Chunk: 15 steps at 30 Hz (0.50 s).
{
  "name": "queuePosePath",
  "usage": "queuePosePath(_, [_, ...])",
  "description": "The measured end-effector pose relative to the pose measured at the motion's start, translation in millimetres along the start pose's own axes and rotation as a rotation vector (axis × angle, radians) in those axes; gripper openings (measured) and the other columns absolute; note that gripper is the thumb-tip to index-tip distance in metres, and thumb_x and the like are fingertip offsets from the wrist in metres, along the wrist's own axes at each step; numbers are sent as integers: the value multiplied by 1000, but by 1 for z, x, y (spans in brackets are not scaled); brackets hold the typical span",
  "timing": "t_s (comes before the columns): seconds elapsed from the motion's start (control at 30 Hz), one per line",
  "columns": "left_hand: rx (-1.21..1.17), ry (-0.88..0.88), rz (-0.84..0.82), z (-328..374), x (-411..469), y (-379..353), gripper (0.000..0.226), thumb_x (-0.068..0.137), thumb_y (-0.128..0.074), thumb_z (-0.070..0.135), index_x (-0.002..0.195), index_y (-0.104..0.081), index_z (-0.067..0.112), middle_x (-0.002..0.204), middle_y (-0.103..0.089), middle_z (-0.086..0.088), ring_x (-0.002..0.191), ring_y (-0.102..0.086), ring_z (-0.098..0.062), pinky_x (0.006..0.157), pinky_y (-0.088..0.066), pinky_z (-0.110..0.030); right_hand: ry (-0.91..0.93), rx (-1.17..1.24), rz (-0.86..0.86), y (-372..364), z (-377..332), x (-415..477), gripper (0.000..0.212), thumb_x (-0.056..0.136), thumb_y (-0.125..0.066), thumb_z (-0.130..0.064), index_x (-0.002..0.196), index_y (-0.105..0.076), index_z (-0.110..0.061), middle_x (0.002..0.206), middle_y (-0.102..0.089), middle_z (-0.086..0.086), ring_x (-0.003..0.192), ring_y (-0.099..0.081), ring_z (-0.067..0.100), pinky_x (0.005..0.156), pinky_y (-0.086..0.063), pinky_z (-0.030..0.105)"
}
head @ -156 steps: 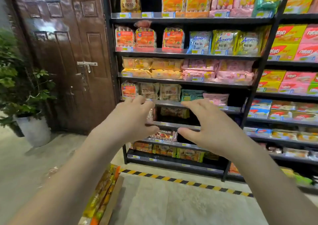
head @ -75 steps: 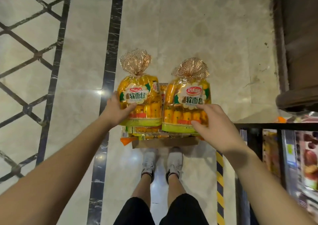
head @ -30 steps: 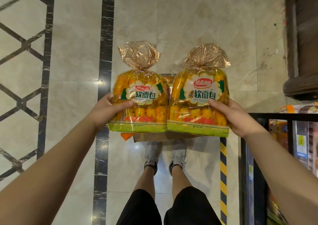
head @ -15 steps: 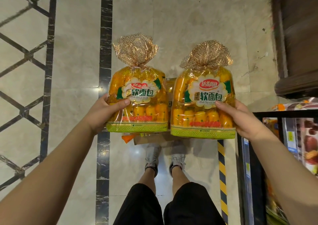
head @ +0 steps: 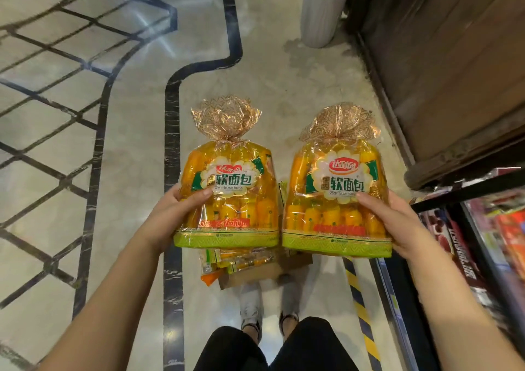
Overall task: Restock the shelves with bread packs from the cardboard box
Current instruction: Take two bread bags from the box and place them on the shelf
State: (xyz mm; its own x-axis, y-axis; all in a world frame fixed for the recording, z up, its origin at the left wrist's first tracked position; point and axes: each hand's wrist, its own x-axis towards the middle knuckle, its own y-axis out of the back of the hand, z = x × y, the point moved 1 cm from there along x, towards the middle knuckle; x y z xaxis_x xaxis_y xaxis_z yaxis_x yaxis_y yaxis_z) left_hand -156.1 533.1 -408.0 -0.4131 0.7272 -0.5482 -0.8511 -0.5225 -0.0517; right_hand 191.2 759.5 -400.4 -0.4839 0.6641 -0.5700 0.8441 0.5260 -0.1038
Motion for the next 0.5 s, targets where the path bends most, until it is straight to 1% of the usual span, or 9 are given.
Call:
queuePosePath(0.07, [18, -26, -19, 13, -10, -9, 115, 42, -99, 64, 139, -60, 17, 122, -78, -11, 107, -77, -33, 82, -66, -42, 36, 2, 28, 10, -8, -18, 46, 83, -73, -28, 128, -64, -23, 117, -77, 7, 105, -75, 27, 85, -62, 44])
queuePosePath(0.13, [46, -41, -29, 25, -17, -19, 118, 41, -99, 66, 140, -58, 16, 122, -78, -11, 107, -77, -33, 83, -65, -43, 59, 21, 68, 19, -13, -37, 47, 81, -76, -31, 126, -65, -25, 116, -77, 5, 104, -75, 27, 89, -59, 45])
queuePosePath(0.17, [53, -49, -34, 30, -19, -25, 118, 39, -99, 66, 138, -59, 16, 120, -78, -10, 106, -78, -33, 84, -65, -43, 70, 29, 82, 24, -15, -45, 53, 77, -80, -36, 127, -65, -24, 116, -77, 5, 105, -75, 28, 90, -59, 46])
queuePosePath(0.23, [72, -72, -66, 40, -22, -36, 113, 39, -99, 66, 135, -60, 19, 118, -79, -9, 105, -78, -33, 89, -64, -47, 84, 26, 101, 31, -18, -60, 77, 65, -90, -50, 131, -64, -22, 119, -76, 7, 108, -74, 30, 94, -57, 50])
queuePosePath(0.27, [84, -77, -87, 44, -22, -42, 111, 41, -100, 64, 135, -59, 20, 119, -79, -10, 106, -78, -33, 93, -61, -51, 94, 36, 113, 35, -19, -68, 80, 64, -90, -51, 133, -62, -22, 120, -76, 7, 109, -74, 30, 97, -56, 53])
queuePosePath(0.33, [86, -84, -111, 52, -20, -51, 102, 49, -99, 58, 135, -59, 19, 120, -78, -11, 105, -78, -33, 95, -59, -51, 121, 81, 135, 43, -19, -83, 67, 77, -82, -42, 137, -59, -23, 122, -75, 7, 111, -73, 30, 102, -52, 56])
queuePosePath(0.37, [92, -95, -124, 56, -19, -57, 99, 52, -97, 56, 135, -58, 18, 120, -78, -12, 103, -78, -33, 92, -60, -49, 130, 102, 148, 46, -18, -91, 60, 82, -77, -37, 138, -57, -24, 123, -75, 7, 112, -73, 30, 104, -51, 56])
queuePosePath(0.4, [108, -103, -149, 60, -17, -62, 102, 51, -98, 56, 136, -58, 15, 120, -78, -13, 102, -78, -33, 89, -62, -47, 134, 112, 163, 48, -17, -100, 55, 86, -74, -34, 138, -57, -25, 124, -75, 6, 112, -72, 30, 104, -51, 55])
queuePosePath(0.5, [154, -128, -241, 72, -19, -83, 119, 32, -101, 63, 132, -61, 14, 115, -80, -13, 100, -79, -33, 77, -67, -40, 164, 147, 238, 46, -13, -133, 48, 88, -72, -29, 133, -59, -25, 121, -76, 6, 109, -74, 29, 103, -52, 53])
